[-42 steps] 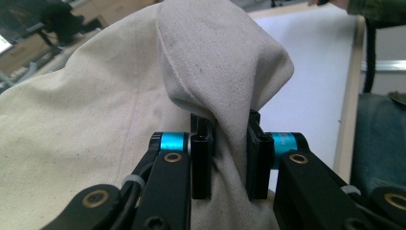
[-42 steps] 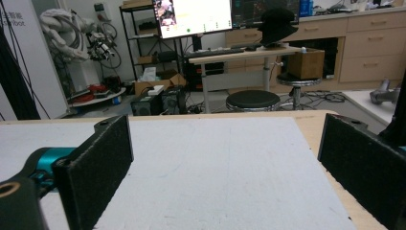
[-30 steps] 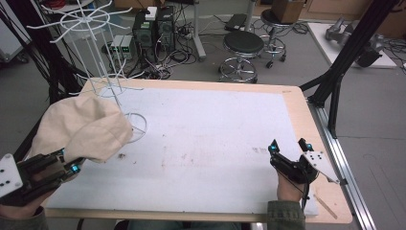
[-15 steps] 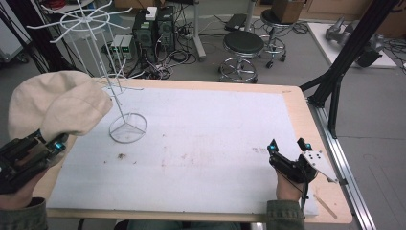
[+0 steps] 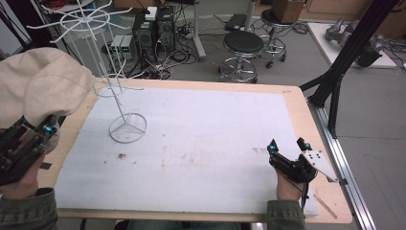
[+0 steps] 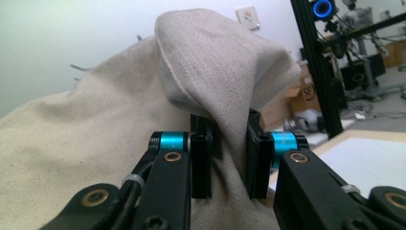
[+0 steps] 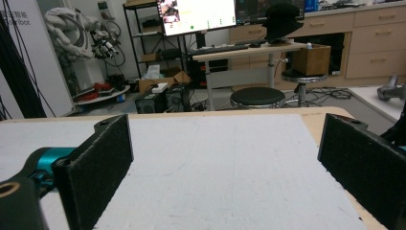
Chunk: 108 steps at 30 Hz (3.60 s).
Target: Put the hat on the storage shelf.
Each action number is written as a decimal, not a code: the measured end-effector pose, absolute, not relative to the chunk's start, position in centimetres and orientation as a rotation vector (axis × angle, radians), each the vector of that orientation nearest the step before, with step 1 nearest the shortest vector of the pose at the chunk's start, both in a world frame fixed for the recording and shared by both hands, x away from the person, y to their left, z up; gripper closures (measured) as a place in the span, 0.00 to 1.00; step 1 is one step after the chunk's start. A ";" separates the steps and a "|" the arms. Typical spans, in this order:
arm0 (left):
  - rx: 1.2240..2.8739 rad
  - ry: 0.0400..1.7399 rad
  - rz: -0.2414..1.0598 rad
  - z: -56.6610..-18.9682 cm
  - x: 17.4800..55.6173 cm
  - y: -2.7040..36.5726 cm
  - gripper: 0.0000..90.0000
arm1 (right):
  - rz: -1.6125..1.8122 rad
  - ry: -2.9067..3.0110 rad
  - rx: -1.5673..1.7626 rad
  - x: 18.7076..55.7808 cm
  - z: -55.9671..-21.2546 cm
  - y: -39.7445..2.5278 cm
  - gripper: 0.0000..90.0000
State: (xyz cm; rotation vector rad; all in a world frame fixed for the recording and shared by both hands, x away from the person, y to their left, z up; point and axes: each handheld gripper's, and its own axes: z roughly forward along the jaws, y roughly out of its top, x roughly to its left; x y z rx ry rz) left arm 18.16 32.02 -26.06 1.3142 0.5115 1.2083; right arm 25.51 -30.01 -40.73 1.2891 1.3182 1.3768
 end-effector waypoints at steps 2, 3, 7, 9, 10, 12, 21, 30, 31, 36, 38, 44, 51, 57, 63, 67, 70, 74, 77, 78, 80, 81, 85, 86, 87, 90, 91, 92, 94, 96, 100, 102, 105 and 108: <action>1.284 0.512 1.239 -25.9 17.8 32.0 0.85 | 1.378 1.318 1.289 25.5 -40.7 -30.0 0.04; 1.267 0.511 1.253 -25.7 17.7 32.0 0.85 | 1.378 1.318 1.290 25.5 -40.7 -30.0 0.04; 1.232 0.525 1.278 -25.1 17.6 32.3 0.85 | 1.379 1.317 1.290 25.5 -40.7 -30.0 0.04; 1.221 0.529 1.282 -24.6 17.9 32.6 0.85 | 1.378 1.317 1.290 25.5 -40.7 -30.0 0.04; 1.210 0.528 1.284 -24.4 18.0 32.6 0.85 | 1.379 1.318 1.288 25.5 -40.7 -30.0 0.04; 1.192 0.523 1.294 -24.1 18.2 32.7 0.85 | 1.379 1.318 1.290 25.5 -40.7 -30.0 0.04; 1.125 0.496 1.331 -22.2 18.5 32.7 0.85 | 1.379 1.319 1.290 25.5 -40.7 -30.0 0.04; 1.069 0.485 1.351 -20.6 18.4 33.5 0.85 | 1.382 1.319 1.287 25.5 -40.7 -30.0 0.04; 1.070 0.485 1.353 -20.5 18.6 33.5 0.84 | 1.384 1.318 1.288 25.5 -40.7 -30.0 0.04; 1.058 0.482 1.366 -19.8 19.9 33.2 0.84 | 1.382 1.318 1.286 25.5 -40.7 -30.0 0.04; 1.050 0.477 1.369 -19.5 20.4 33.0 0.84 | 1.382 1.317 1.290 25.5 -40.7 -30.0 0.04; 1.032 0.474 1.370 -19.2 21.9 32.1 0.84 | 1.383 1.320 1.289 25.5 -40.7 -30.0 0.04; 1.026 0.476 1.360 -19.3 23.1 31.2 0.84 | 1.382 1.325 1.285 25.5 -40.8 -30.0 0.04; 1.013 0.486 1.353 -19.5 23.8 30.9 0.84 | 1.381 1.323 1.283 25.3 -40.7 -30.0 0.04; 1.008 0.492 1.350 -20.1 24.2 30.7 0.84 | 1.378 1.323 1.280 25.3 -40.7 -30.0 0.04; 1.019 0.500 1.343 -20.9 24.4 30.5 0.84 | 1.379 1.321 1.275 25.2 -40.7 -30.0 0.04; 1.025 0.509 1.340 -21.5 24.4 30.2 0.84 | 1.380 1.321 1.275 25.2 -40.7 -30.0 0.04; 1.035 0.515 1.339 -22.3 24.6 30.0 0.84 | 1.382 1.323 1.272 25.2 -40.7 -30.0 0.04; 1.040 0.518 1.335 -22.8 24.7 30.0 0.84 | 1.380 1.325 1.273 25.2 -40.7 -30.0 0.04; 1.039 0.523 1.334 -22.9 24.7 30.0 0.84 | 1.380 1.323 1.271 25.2 -40.7 -30.0 0.04; 1.045 0.526 1.321 -23.2 24.8 30.1 0.84 | 1.383 1.322 1.272 25.2 -40.7 -30.0 0.04; 1.048 0.526 1.319 -23.3 24.8 30.1 0.84 | 1.381 1.323 1.271 25.2 -40.7 -30.0 0.04; 1.054 0.530 1.312 -23.8 24.8 30.1 0.84 | 1.381 1.323 1.271 25.2 -40.7 -30.0 0.04; 1.053 0.532 1.307 -24.0 24.8 30.0 0.84 | 1.381 1.323 1.271 25.2 -40.7 -30.0 0.04; 1.051 0.535 1.304 -24.2 24.8 30.0 0.84 | 1.383 1.322 1.272 25.2 -40.7 -30.0 0.04; 1.057 0.544 1.299 -25.1 24.6 29.7 0.84 | 1.381 1.324 1.271 25.2 -40.7 -30.0 0.04; 1.060 0.545 1.294 -25.4 24.6 29.5 0.84 | 1.382 1.324 1.271 25.2 -40.7 -30.0 0.04; 1.066 0.549 1.293 -25.8 24.5 29.3 0.84 | 1.382 1.324 1.270 25.2 -40.7 -30.0 0.04; 1.076 0.555 1.285 -26.6 24.6 29.0 0.84 | 1.383 1.326 1.276 25.1 -40.7 -30.0 0.04; 1.086 0.562 1.277 -27.2 24.7 28.8 0.84 | 1.380 1.326 1.271 25.1 -40.7 -30.0 0.04; 1.105 0.578 1.264 -28.3 25.1 28.1 0.84 | 1.382 1.325 1.272 25.1 -40.7 -30.0 0.04; 1.115 0.586 1.273 -28.8 25.1 27.6 0.84 | 1.382 1.326 1.272 25.2 -40.7 -30.0 0.04; 1.137 0.614 1.290 -29.9 25.4 26.9 0.84 | 1.383 1.327 1.272 25.2 -40.7 -30.0 0.04; 1.174 0.652 1.304 -30.9 25.8 26.1 0.83 | 1.384 1.327 1.270 25.1 -40.7 -30.0 0.04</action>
